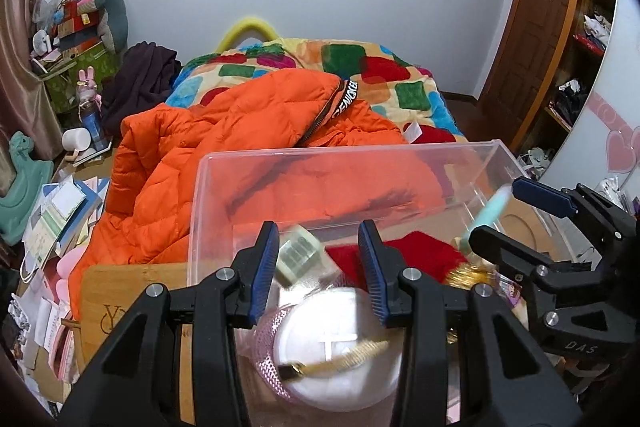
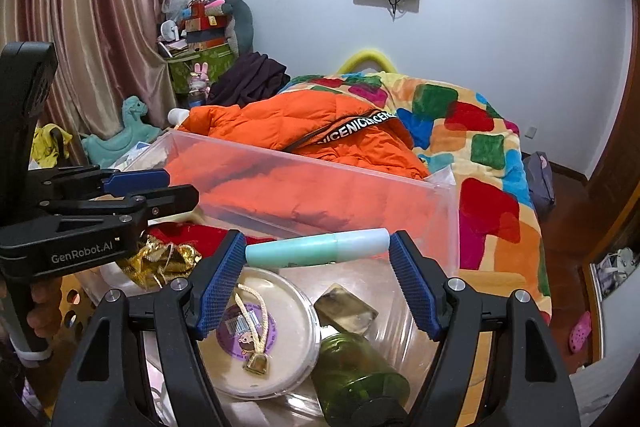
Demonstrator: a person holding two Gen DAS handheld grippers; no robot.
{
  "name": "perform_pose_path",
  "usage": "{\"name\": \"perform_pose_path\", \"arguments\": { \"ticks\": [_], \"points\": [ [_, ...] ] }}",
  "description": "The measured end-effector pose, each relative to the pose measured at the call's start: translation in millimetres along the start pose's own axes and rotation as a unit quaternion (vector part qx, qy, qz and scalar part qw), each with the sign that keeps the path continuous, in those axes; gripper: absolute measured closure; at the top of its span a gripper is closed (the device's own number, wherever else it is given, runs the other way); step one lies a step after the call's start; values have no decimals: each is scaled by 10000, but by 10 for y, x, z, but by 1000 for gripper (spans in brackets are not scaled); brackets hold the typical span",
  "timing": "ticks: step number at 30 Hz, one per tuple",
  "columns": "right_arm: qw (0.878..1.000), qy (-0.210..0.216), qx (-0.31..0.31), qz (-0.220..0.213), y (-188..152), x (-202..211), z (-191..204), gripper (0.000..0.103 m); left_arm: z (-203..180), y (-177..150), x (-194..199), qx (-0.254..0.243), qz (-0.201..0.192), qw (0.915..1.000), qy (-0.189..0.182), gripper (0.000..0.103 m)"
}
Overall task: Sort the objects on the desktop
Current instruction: 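Carry the green box and mint tube over the clear box and release them inside, then move the right tool to the blue Max blade pack and grasp it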
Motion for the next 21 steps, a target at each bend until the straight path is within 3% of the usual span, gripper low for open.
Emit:
{"name": "perform_pose_path", "arguments": {
  "ticks": [3, 8, 10, 21],
  "points": [
    [10000, 10, -9, -58, -19, 74, 39, 28, -19, -31, 75, 16, -56, 9999, -108, 50],
    [9996, 30, -76, -281, -22, 273, 90, 24, -96, -49, 255, -151, -246, 9996, -83, 47],
    [9991, 58, -129, -394, -8, 393, 91, 24, -124, -29, 366, -174, -372, 9991, -95, 37],
    [9959, -204, -175, -858, -80, 1071, 131, 18, -141, -86, 932, -235, -849, 9960, -149, 17]
  ]
}}
Point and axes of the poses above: each gripper's, at about its wrist camera, not at the fingertips, and x roughly against the way its jaws point, z to its left, y to its top, the point moved 9 cm from there along -x, roughly the way its jaws point, and after that the axes turned 12 degrees about x, right-handed, at the moved point
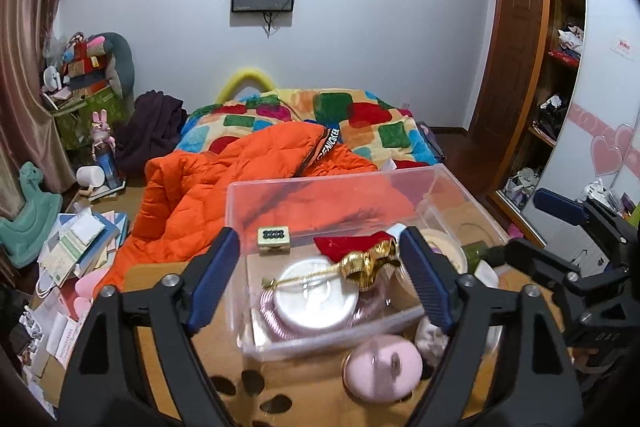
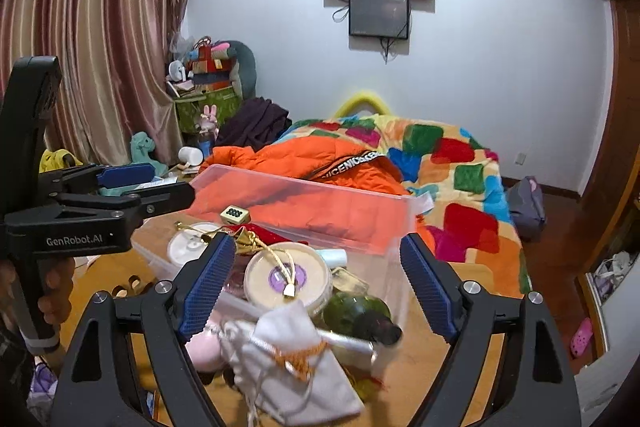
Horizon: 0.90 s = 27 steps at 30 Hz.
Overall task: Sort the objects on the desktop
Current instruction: 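Move the right tool to the blue Max blade pack and grasp it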
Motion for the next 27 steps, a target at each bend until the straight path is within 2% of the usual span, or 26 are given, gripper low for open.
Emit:
{"name": "perform_pose_path", "arguments": {
  "ticks": [6, 8, 11, 15, 19, 23, 24, 27],
  "points": [
    [9989, 257, -360, 124, -301, 188, 161, 17, 172, -189, 254, 48, -68, 9999, 122, 11],
    [9988, 315, -271, 262, -448, 207, 327, 17, 225, -277, 310, 101, -42, 9999, 117, 7],
    [9982, 413, -164, 392, -606, 220, 537, 17, 276, -430, 389, 110, 18, 9999, 99, 7],
    [9968, 630, -153, 464, -800, 224, 821, 17, 366, -601, 521, 34, 4, 9996, 290, 7],
    [9947, 839, 137, 584, -985, 176, 1125, 19, 476, -746, 627, 226, 25, 9993, 298, 7],
    [9892, 1241, 444, 643, -1111, 137, 1492, 20, 535, -851, 658, 349, 150, 9989, 278, 7],
    [9878, 1312, 469, 695, -1146, 127, 1568, 21, 549, -876, 671, 351, 160, 9988, 302, 7],
    [9848, 1400, 589, 845, -1215, 61, 1707, 38, 574, -931, 717, 368, 140, 9987, 323, 7]
  ]
}}
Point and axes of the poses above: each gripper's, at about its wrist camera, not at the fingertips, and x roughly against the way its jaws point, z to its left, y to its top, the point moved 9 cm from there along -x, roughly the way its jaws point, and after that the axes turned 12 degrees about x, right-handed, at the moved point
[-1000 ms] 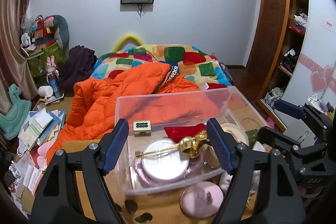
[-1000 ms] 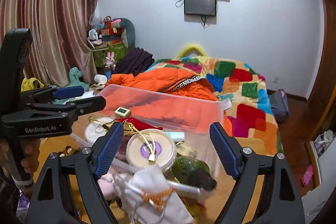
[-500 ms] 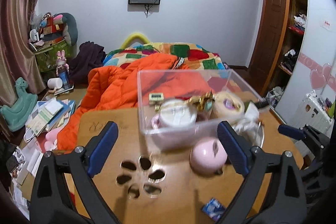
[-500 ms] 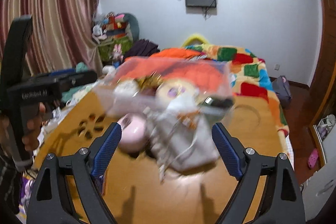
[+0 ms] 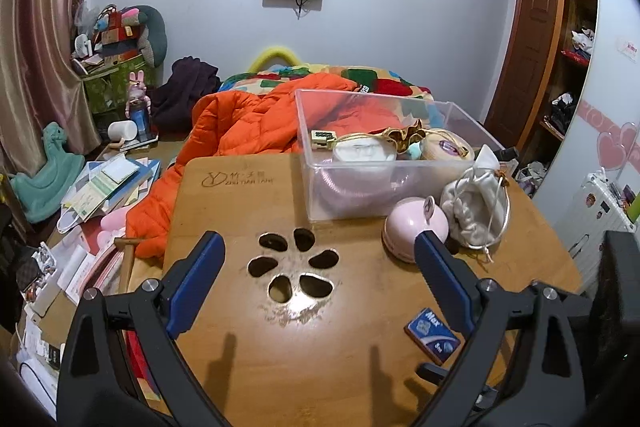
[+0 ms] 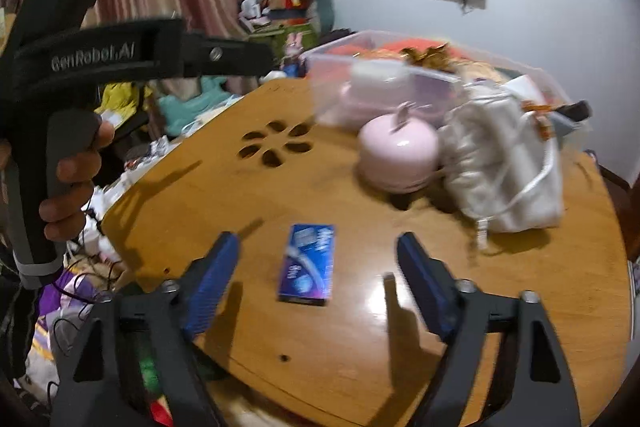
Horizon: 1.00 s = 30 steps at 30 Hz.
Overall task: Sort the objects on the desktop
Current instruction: 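Move the right tool to the blue Max blade pack and grasp it, then grasp the pink round container with the left tool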
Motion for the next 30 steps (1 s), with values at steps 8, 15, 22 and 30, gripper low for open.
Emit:
{"name": "perform_pose_path", "arguments": {
  "ticks": [8, 15, 22, 30],
  "points": [
    [9991, -340, 214, 91, -29, -123, 52, 61, 22, -48, -18, 127, 66, 9999, -11, 7],
    [9993, -285, 231, 32, -64, -53, -31, 78, -107, -113, -191, 50, 271, 9996, 24, 7],
    [9984, -364, -419, -118, -131, 139, -510, 78, -388, -259, -513, -285, 648, 9975, 46, 7],
    [9912, -650, -1049, -476, -164, 513, -1108, 78, -706, -396, -883, -642, 991, 9930, 82, 7]
  ]
}}
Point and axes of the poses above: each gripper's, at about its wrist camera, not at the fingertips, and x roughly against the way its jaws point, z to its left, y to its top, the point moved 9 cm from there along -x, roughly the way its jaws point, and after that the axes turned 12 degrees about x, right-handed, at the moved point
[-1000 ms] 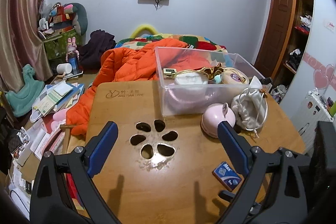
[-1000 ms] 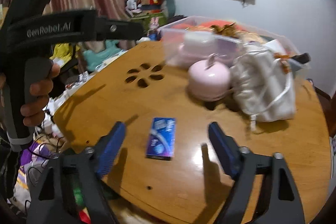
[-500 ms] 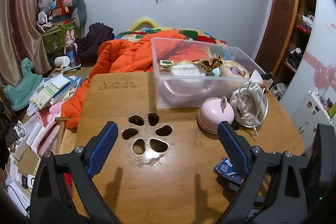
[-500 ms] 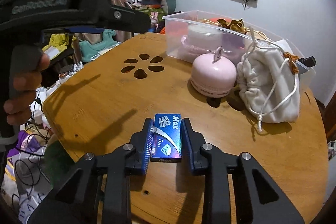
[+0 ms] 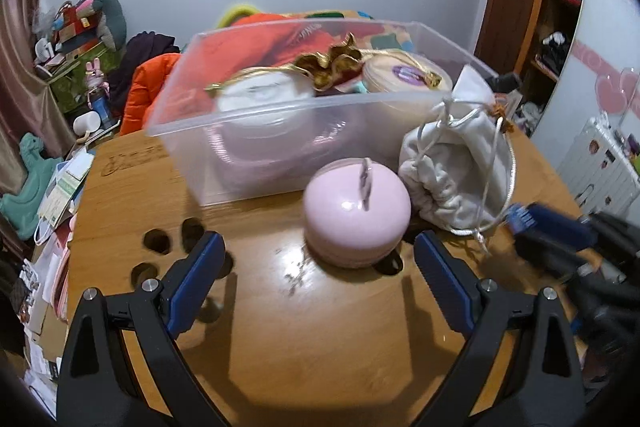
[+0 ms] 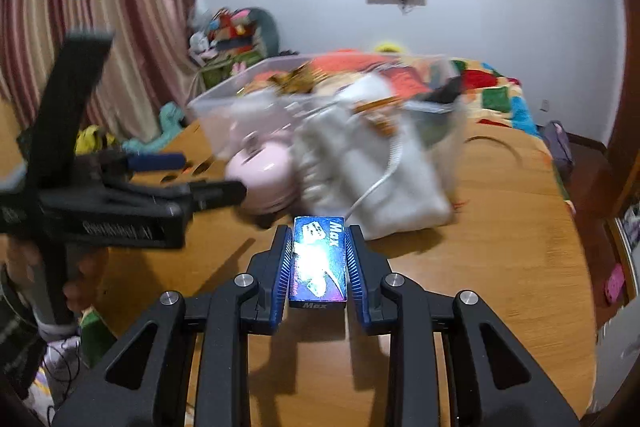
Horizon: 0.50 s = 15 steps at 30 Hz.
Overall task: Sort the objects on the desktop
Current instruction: 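Grasp the pink round container with the left tool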
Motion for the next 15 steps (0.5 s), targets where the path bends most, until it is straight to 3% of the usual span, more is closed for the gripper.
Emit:
{"name": "perform_pose_path", "arguments": {
  "ticks": [11, 15],
  "points": [
    [9992, 14, -325, -219, 73, 94, -234, 78, -141, 28, -308, -133, 228, 9993, 282, 7],
    [9991, 27, -377, -215, 50, 83, -279, 78, -147, 35, -341, -61, 228, 9994, 250, 23]
  ]
}}
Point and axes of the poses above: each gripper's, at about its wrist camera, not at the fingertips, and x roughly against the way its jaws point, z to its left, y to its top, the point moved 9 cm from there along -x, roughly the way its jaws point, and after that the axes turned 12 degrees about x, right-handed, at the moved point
